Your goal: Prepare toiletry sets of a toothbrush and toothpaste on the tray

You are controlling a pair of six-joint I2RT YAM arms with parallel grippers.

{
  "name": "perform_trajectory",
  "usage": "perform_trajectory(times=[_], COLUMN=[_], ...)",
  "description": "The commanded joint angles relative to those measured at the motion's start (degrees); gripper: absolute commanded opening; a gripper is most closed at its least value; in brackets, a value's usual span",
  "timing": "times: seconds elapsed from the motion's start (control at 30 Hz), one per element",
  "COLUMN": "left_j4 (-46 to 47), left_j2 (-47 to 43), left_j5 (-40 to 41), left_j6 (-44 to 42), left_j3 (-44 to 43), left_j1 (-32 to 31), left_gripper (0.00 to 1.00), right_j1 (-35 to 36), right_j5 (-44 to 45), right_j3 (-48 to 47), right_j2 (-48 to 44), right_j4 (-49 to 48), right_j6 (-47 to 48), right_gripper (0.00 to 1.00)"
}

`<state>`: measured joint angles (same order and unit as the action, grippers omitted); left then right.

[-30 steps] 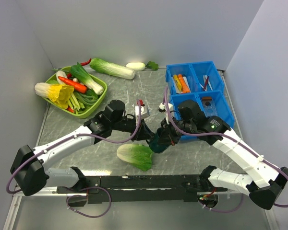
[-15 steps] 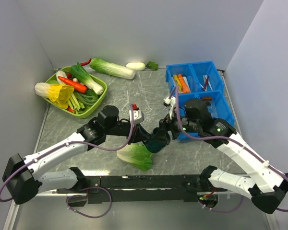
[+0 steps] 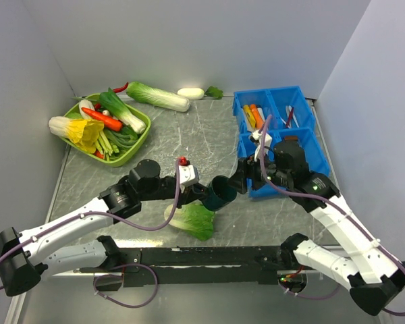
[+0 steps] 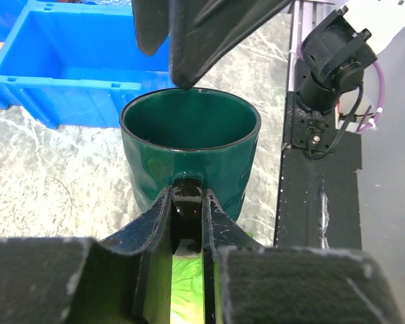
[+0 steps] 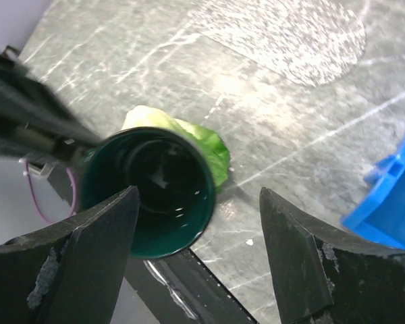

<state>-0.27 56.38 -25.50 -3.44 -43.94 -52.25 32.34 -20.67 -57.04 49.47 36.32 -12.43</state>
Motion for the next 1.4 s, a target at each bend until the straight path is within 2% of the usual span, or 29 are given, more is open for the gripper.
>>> perform_trajectory(times=[0.0, 0.5, 0.6, 0.8, 0.87, 0.9, 0.97, 1.0, 1.07, 1.1, 1.17, 1.2, 1.23, 1.3, 1.37], left_j4=[6.60, 7.39, 7.65, 8.01, 8.45, 8.36, 8.36, 8.45, 8.01, 7.66, 6.43, 5.90, 5.64, 4.76, 4.58], left_j2=[-1.62, -2.41, -2.68, -3.03, -3.29, -3.29, -3.29, -3.29, -3.29, -3.03, -2.86, -2.77, -2.77, -3.12, -3.38], left_j5=[1.85, 3.17, 3.26, 3.26, 3.00, 2.91, 2.91, 3.08, 3.87, 4.22, 5.36, 5.80, 6.24, 8.00, 9.58], left_j6=[-1.83, -1.83, -1.66, -1.57, -1.31, -1.30, -1.13, -0.95, -0.78, -0.69, -0.34, -0.16, 0.10, 0.54, 1.15], left_j3=[-0.79, -0.18, 0.00, 0.17, 0.26, 0.35, 0.35, 0.18, 0.00, -0.44, -1.14, -1.67, -2.02, -2.46, -2.72], left_j1=[-0.49, -1.19, -1.36, -1.37, -1.45, -1.37, -1.45, -1.45, -1.45, -1.45, -1.37, -1.45, -1.45, -1.45, -1.36], left_gripper=[0.01, 0.01, 0.01, 0.01, 0.01, 0.01, 0.01, 0.01, 0.01, 0.05, 0.21, 0.45, 0.61, 0.83, 0.88], right_j1=[-0.96, -0.96, -0.96, -1.05, -1.05, -1.05, -0.96, -1.05, -1.05, -1.05, -1.05, -0.96, -0.87, -0.44, 0.44], right_j5=[-1.75, -5.00, -6.14, -8.16, -8.25, -8.16, -7.73, -7.03, -5.97, -5.44, -2.64, -1.15, 2.18, 5.27, 10.19], right_j3=[0.26, 3.16, 3.42, 4.30, 4.21, 4.30, 4.39, 4.48, 4.91, 5.09, 6.06, 6.32, 6.58, 6.41, 6.23], right_j2=[2.20, 5.54, 6.16, 7.39, 7.57, 7.65, 7.39, 7.13, 6.43, 6.25, 5.11, 4.93, 4.50, 4.40, 4.32], right_j4=[-2.92, -4.23, -5.11, -6.96, -7.05, -7.13, -7.48, -7.66, -8.01, -8.71, -9.68, -10.38, -10.82, -11.26, -12.75], right_j6=[-1.90, -2.16, -2.60, -4.01, -4.18, -4.45, -4.71, -5.24, -5.94, -6.73, -8.74, -9.54, -10.33, -12.44, -14.11], right_gripper=[0.76, 0.62, 0.57, 0.35, 0.24, 0.16, 0.08, 0.01, 0.00, 0.00, 0.00, 0.00, 0.00, 0.00, 0.00])
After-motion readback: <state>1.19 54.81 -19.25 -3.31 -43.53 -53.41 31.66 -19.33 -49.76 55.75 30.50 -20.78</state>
